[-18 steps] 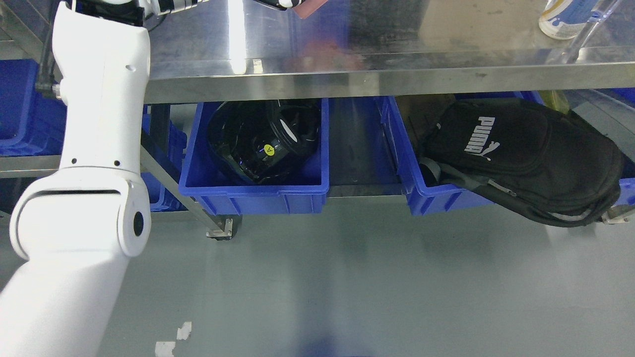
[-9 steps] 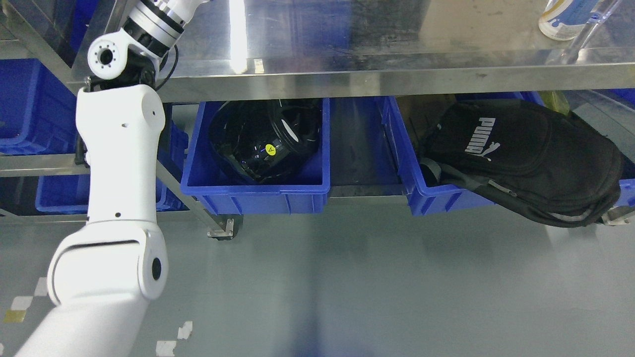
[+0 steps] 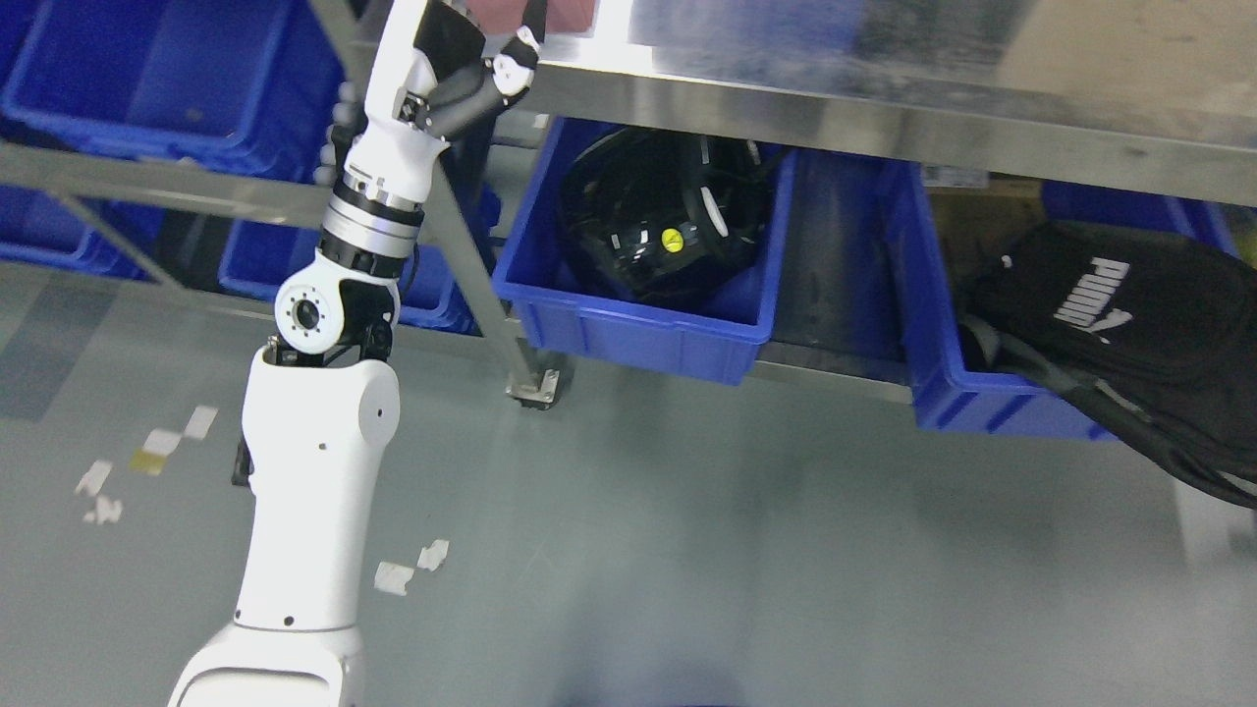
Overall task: Place storage box into left shelf container
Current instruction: 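Lift the pink box off the shelf with the left hand, then hold the pink box up in the left hand while turning toward the shelving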
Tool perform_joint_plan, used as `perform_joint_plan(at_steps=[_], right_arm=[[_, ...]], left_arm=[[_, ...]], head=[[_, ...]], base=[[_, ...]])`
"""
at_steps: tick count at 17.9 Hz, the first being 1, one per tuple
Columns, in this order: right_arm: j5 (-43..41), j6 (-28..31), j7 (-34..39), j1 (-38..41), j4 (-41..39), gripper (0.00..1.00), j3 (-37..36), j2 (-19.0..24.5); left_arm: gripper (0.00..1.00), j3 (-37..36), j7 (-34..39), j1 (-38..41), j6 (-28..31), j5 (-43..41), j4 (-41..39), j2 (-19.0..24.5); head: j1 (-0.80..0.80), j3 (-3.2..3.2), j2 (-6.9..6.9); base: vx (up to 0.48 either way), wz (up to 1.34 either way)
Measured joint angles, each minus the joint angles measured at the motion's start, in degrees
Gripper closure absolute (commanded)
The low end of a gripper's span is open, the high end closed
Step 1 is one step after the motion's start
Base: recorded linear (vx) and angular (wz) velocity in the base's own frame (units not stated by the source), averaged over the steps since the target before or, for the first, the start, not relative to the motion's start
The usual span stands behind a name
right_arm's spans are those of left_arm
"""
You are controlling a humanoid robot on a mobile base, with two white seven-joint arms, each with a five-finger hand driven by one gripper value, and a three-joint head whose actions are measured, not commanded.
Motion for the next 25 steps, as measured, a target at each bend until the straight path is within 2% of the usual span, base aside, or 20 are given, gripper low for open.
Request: perform_joint_plan(at_steps=[6,13,18,25], right_arm=[[0.0,0.15,0.04,0.0,0.0,0.0,0.0,0.0],[0.0,0.05,0.05,0.0,0.0,0.0,0.0,0.0],[0.0,0.0,0.06,0.0,0.0,0.0,0.0,0.0],[0.0,-0.02,0.16,-0.01,0.0,0.0,0.0,0.0]], left_arm=[[0.97,-2.25,0.62,11.79,-6.33,0.63,-8.07,-0.04],[0.97,1.88,3.68,21.07,-8.41,0.85,-13.5,-0.08],[0.98,4.77,4.04,25.22,-10.66,0.92,-15.48,-0.1],[0.98,6.95,4.11,27.22,-10.97,1.05,-16.81,-0.11]], head=[[0.0,0.0,0.01],[0.0,0.0,0.03],[0.0,0.0,0.04],[0.0,0.0,0.06]], base=[[-0.123,1.02],[-0.003,0.99],[0.105,0.95],[0.193,0.57]])
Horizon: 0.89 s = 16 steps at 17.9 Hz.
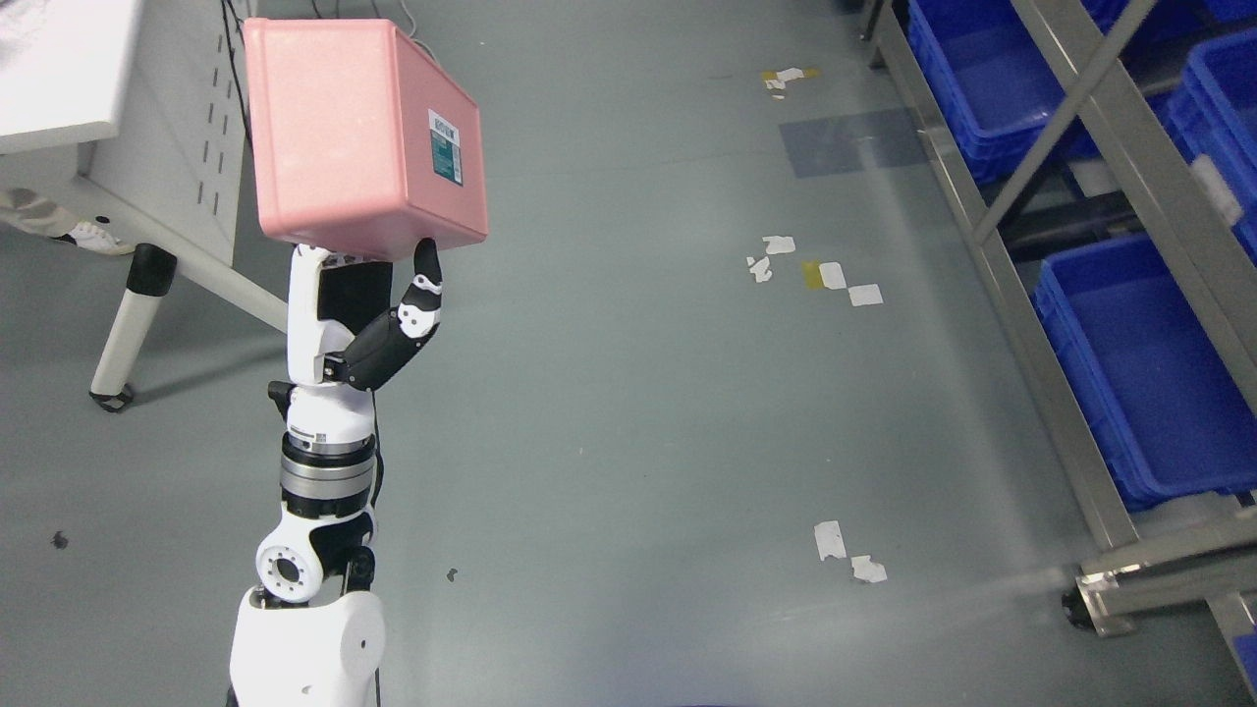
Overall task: Place storage box into left shelf container
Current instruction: 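Hold the pink box up in the left hand while turning toward the shelving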
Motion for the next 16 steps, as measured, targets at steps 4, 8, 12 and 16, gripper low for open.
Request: perform_joint_plan(at_steps=[4,8,12,16], right_arm=[[0.0,0.0,0.24,0.01,0.0,0.0,0.0,0.0],[0.0,-0.02,-0.01,0.01,0.0,0.0,0.0,0.0],[0.0,-0.02,-0.16,0.01,0.0,0.0,0.0,0.0],[0.0,-0.04,-0.18,0.01,0.0,0.0,0.0,0.0]], left_arm=[[0.98,0.61,0.0,0.87,-0.17,0.08,-0.33,0.0],[0.98,1.11,0.0,2.4,-0.6,0.39,-0.52,0.0],[0.98,1.38,-0.1,3.42,-0.72,0.71,-0.52,0.0],[0.98,1.58,-0.15,4.1,-0.72,0.87,-0.52,0.0]], head=[[0.0,0.0,0.0],[0.0,0.0,0.0],[0.0,0.0,0.0],[0.0,0.0,0.0]], base=[[0.248,0.21],[0.286,0.06],[0.343,0.0],[0.404,0.03]])
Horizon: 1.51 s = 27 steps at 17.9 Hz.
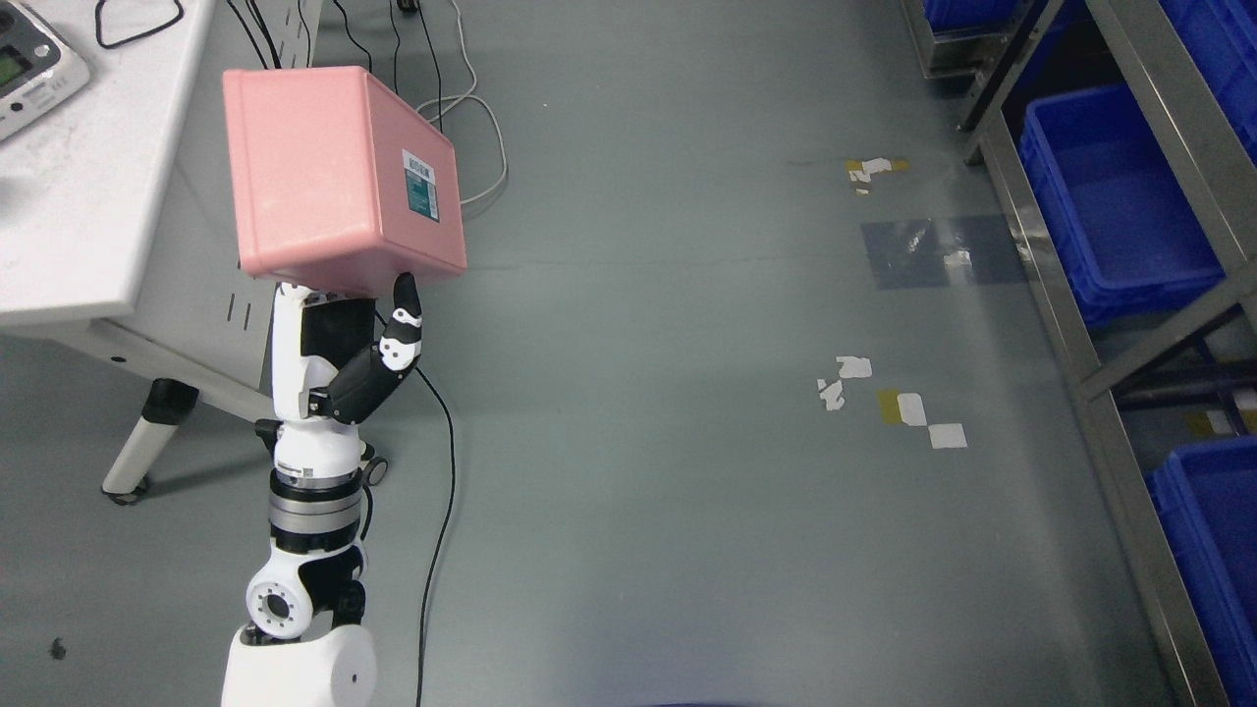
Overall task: Place storage box into left shelf container
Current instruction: 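Hold the pink box up in the left hand while turning toward the shelving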
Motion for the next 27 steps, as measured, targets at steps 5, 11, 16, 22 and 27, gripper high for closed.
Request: perform_joint_plan(at_steps=[5,11,16,22,27], right_arm=[[0.0,-0.01,-0.11,-0.01,0.0,0.0,0.0,0.0],[0.0,-0.02,-0.19,-0.01,0.0,0.0,0.0,0.0],[0.0,-0.04,0.0,-0.01,0.0,0.0,0.0,0.0],[0.0,-0.35,0.04,-0.01,0.0,0.0,0.0,0.0],[0.0,-0.21,0.08,-0.01,0.0,0.0,0.0,0.0]], left_arm=[[0.98,0.14,-0.19,0.7,-0.11,0.09,0.06,0.0],[0.97,0.25,-0.39,1.66,-1.43,0.12,0.32,0.0],[0.97,0.32,-0.43,2.12,-1.68,0.13,1.57,0.0],[0.97,-0.92,-3.37,2.42,-3.09,0.12,3.46,0.0],[0.97,-2.62,-6.2,3.9,-3.44,-0.1,5.36,0.01]], head=[[0.0,0.0,0.0],[0.0,0.0,0.0],[0.0,0.0,0.0],[0.0,0.0,0.0],[0.0,0.0,0.0]], base=[[0.448,0.12],[0.474,0.09],[0.436,0.01],[0.42,-0.03],[0.383,-0.12]])
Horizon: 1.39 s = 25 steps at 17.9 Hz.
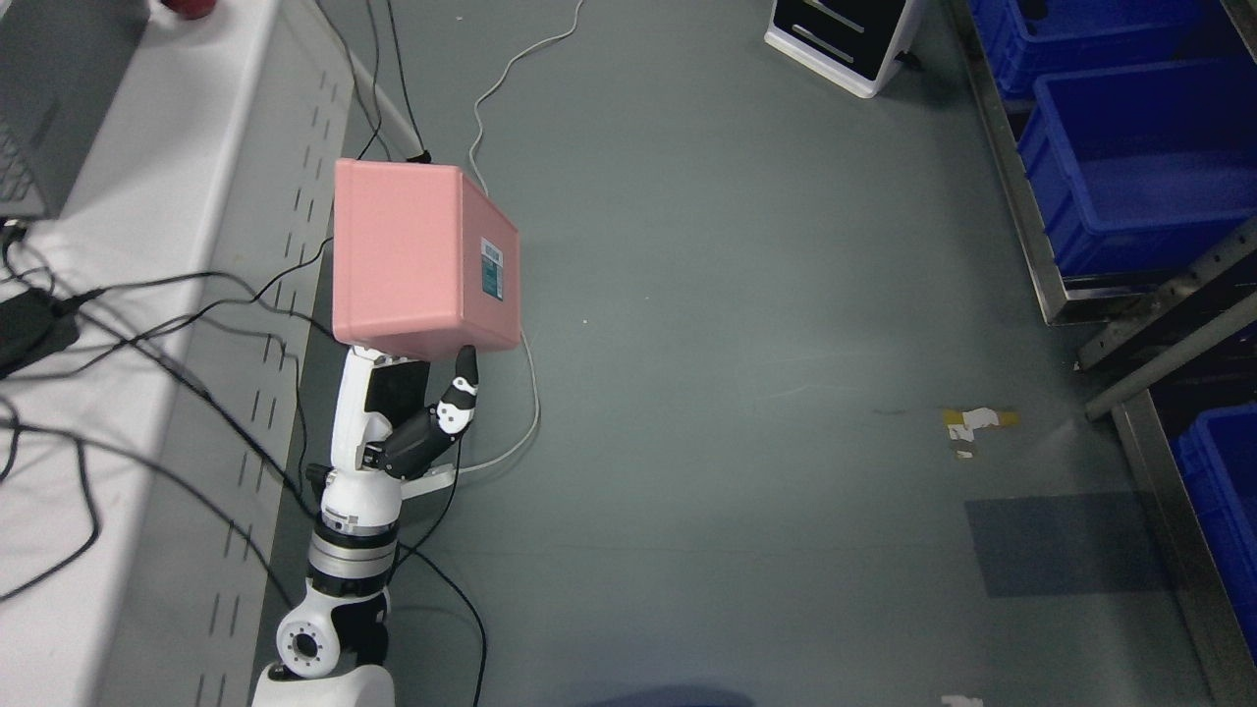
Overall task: Place storage box into left shelf container
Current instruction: 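Hold the pink box up in the left hand while turning toward the shelving, then extend the left hand into the blue bin and lower the pink box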
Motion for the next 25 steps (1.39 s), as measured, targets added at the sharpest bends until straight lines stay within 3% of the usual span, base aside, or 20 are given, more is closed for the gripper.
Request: perform_joint_plan(at_steps=[18,25], right_arm=[[0.0,0.23,-0.06,0.02,0.0,0.0,0.0,0.0],[0.0,0.33,-0.07,0.02,0.0,0.0,0.0,0.0]], left_arm=[[0.97,-8.16,-10.12,6.75,-0.63,-2.24,7.3,0.0],[0.97,-4.31,-10.18,0.5,11.34,-2.89,8.5,-0.01]], head=[[0.0,0.0,-0.01],[0.0,0.0,-0.01]], base=[[0.324,-1.05],[0.205,-0.73]])
